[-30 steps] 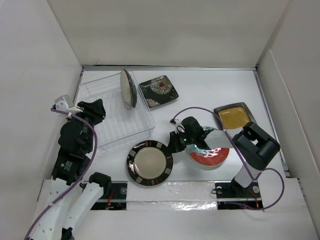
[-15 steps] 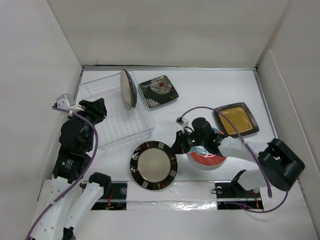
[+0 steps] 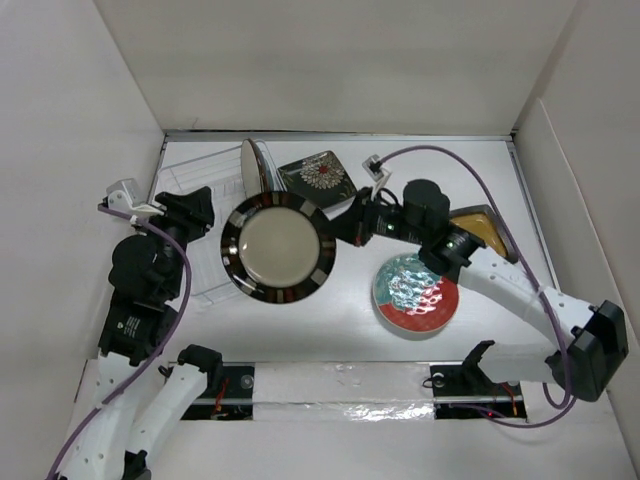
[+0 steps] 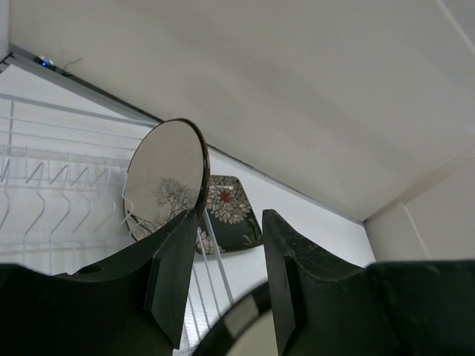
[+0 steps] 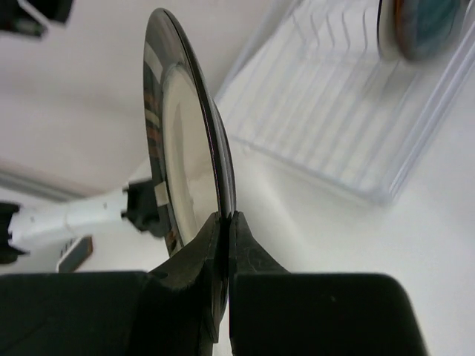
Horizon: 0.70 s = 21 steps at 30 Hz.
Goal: Load the plates into the dish rack
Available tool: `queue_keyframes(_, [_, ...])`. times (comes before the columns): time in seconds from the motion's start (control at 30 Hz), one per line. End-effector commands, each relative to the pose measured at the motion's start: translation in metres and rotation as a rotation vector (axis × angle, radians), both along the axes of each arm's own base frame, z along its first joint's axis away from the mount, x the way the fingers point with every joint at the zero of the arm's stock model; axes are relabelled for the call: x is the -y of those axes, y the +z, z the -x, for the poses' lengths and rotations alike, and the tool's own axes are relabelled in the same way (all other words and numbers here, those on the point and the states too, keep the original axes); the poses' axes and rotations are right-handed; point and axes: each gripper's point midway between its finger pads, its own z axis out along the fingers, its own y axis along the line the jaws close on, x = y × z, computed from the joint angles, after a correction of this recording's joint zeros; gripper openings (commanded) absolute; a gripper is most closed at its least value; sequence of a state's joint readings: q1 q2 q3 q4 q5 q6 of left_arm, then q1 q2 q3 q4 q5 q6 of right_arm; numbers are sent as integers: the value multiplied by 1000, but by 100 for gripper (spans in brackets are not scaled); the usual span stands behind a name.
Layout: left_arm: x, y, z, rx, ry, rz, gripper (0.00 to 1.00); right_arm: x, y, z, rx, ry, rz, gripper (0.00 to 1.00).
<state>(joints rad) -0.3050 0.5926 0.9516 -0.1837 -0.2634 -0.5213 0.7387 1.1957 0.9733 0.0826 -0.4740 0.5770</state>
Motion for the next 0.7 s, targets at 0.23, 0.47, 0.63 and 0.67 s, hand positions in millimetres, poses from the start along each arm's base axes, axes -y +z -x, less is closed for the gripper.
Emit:
queue_keyframes(0.23, [-17, 81, 34, 200, 30, 62, 39, -44, 125, -129, 205, -407, -130, 0])
queue_keyframes(0.47, [-22, 76, 38, 214, 52, 61, 39, -67, 147, -189, 245, -599, -129, 0])
queue_keyframes(0.63, [-27, 70, 39, 209, 83, 55, 39, -73, 174, -200, 317, -794, -135, 0])
queue_keyframes(0.67, [-28, 67, 39, 203, 88, 51, 39, -85, 152, -210, 313, -808, -74, 0])
